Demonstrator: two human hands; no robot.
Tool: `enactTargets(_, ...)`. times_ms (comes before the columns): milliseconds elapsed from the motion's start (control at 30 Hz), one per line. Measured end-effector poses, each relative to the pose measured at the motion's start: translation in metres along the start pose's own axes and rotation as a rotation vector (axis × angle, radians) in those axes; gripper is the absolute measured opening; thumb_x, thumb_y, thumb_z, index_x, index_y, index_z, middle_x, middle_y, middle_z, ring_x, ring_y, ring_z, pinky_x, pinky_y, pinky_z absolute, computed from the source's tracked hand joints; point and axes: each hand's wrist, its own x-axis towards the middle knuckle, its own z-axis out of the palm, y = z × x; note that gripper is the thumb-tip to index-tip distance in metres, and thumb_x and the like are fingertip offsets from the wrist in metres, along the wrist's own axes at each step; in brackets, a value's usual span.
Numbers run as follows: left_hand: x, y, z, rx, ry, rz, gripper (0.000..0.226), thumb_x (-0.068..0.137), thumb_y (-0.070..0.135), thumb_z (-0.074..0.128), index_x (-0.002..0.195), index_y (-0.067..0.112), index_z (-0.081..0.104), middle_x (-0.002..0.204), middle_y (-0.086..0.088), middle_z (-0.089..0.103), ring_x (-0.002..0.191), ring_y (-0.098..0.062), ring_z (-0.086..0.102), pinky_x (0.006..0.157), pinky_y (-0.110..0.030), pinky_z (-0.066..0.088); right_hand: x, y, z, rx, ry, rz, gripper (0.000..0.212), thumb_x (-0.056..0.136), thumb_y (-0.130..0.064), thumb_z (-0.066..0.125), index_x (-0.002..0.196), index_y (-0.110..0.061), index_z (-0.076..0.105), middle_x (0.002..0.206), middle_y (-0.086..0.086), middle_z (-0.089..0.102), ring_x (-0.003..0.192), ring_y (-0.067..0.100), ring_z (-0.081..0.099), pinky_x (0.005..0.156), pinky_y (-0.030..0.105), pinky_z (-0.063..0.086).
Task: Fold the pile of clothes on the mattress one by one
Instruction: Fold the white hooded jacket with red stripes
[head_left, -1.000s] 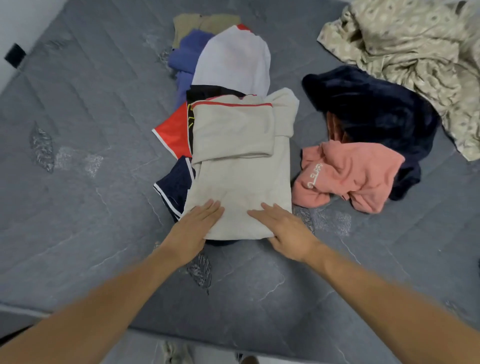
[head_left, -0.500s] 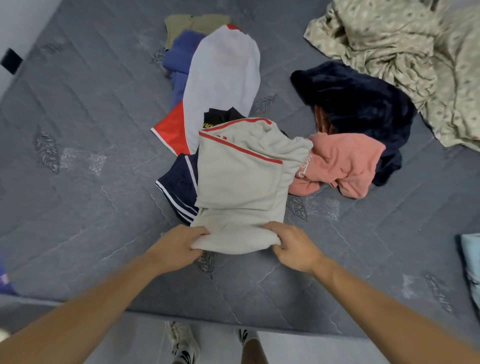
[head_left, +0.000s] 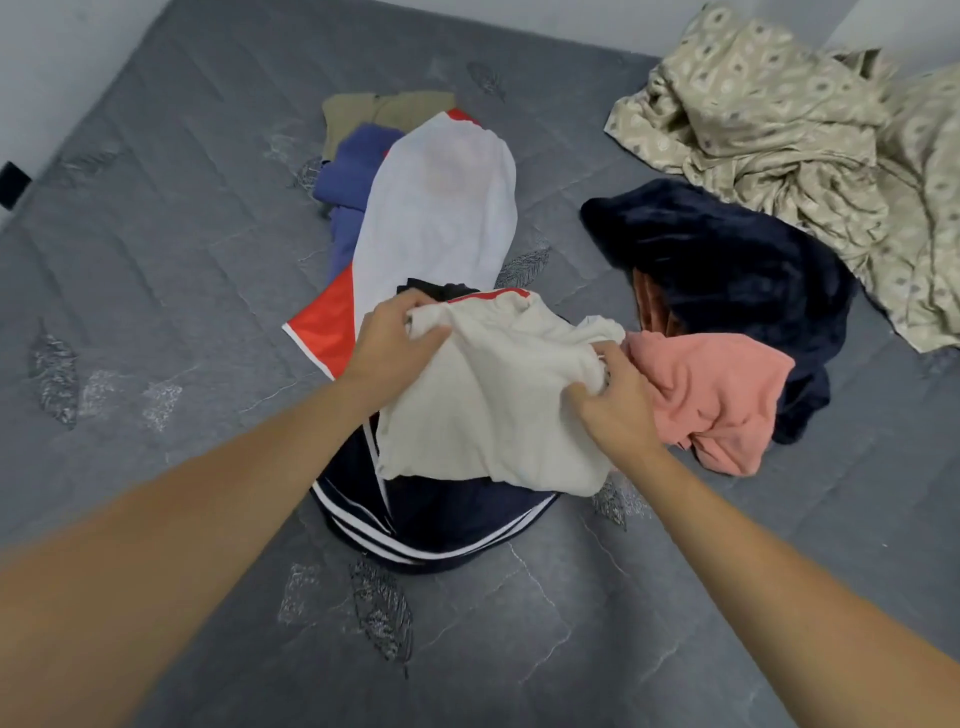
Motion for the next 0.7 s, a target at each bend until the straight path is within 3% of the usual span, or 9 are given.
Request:
enactTargets(133,0.039,-0.011,0.031,0.064,0.1,-0.048,0.018,0.091,0.03,0.068,0.105,0.022,0.06,0.099,-0.004,0.068,0.095,-0.028,0.063,0.084,-0.039,0.05,0.038,0.007,0.027,-0.106,0.179,0.027,0.039,0.09,-0.016,0.058,0.127,-0.02,0.045,0.096,0.003,0.058,0.084,0.028,0.052,0.074,0.041,0.04)
enactTargets(233,0.055,-0.027,0.052,0.159,0.121,-0.149,0.02,0.099,0.028,0.062,0.113,0.02,0.051,0.106,-0.007,0.065,0.096,-0.03,0.057,0.076,-0.038,0.04,0.068,0.025,0.05,-0.205,0.23,-0.021,0.039,0.093,-0.017,0.056,0.13,-0.018,0.043,0.101,0.008,0.06,0.091,0.031,0.053,0.072,0.038,0.03)
enactTargets(333,0.058,-0.049,0.067,0.323,0.201,-0.222,0.041,0.099,0.039,0.061,0.129,0.015,0.048,0.12,-0.012,0.059,0.113,-0.035,0.052,0.087,-0.042,0.038,0.094,0.042,0.069,-0.331,0.262,-0.07,0.036,0.093,-0.023,0.06,0.125,-0.015,0.047,0.11,0.011,0.064,0.101,0.035,0.053,0.077,0.04,0.027)
enactTargets(467,0.04,-0.054,0.07,0.466,0.341,-0.366,0.083,0.085,0.061,0.069,0.146,0.011,0.042,0.137,-0.011,0.047,0.129,-0.035,0.042,0.103,-0.048,0.039,0.107,0.054,0.081,-0.391,0.299,-0.02,0.037,0.093,-0.033,0.061,0.122,-0.014,0.049,0.117,0.013,0.056,0.101,0.037,0.052,0.087,0.046,0.037)
enactTargets(533,0.027,-0.053,0.066,0.337,0.291,-0.595,0.104,0.074,0.073,0.072,0.15,0.01,0.037,0.142,-0.012,0.044,0.134,-0.036,0.04,0.109,-0.049,0.04,0.103,0.052,0.077,-0.302,0.274,0.099,0.049,0.095,-0.043,0.061,0.13,-0.012,0.046,0.125,0.015,0.051,0.11,0.038,0.052,0.092,0.048,0.04)
enactTargets(600,0.02,-0.053,0.062,0.053,0.232,-0.811,0.111,0.062,0.078,0.077,0.142,0.008,0.047,0.136,-0.012,0.055,0.126,-0.035,0.053,0.106,-0.047,0.047,0.102,0.047,0.071,-0.119,0.147,0.315,0.067,0.095,-0.057,0.059,0.141,-0.013,0.04,0.138,0.016,0.05,0.125,0.038,0.052,0.102,0.05,0.042)
enactTargets(700,0.021,-0.052,0.056,-0.166,0.215,-0.852,0.084,0.068,0.065,0.087,0.122,0.005,0.064,0.114,-0.01,0.069,0.104,-0.032,0.066,0.096,-0.042,0.055,0.109,0.048,0.061,0.098,-0.091,0.559,0.094,0.083,-0.081,0.054,0.151,-0.017,0.043,0.148,0.009,0.054,0.135,0.035,0.052,0.112,0.046,0.041)
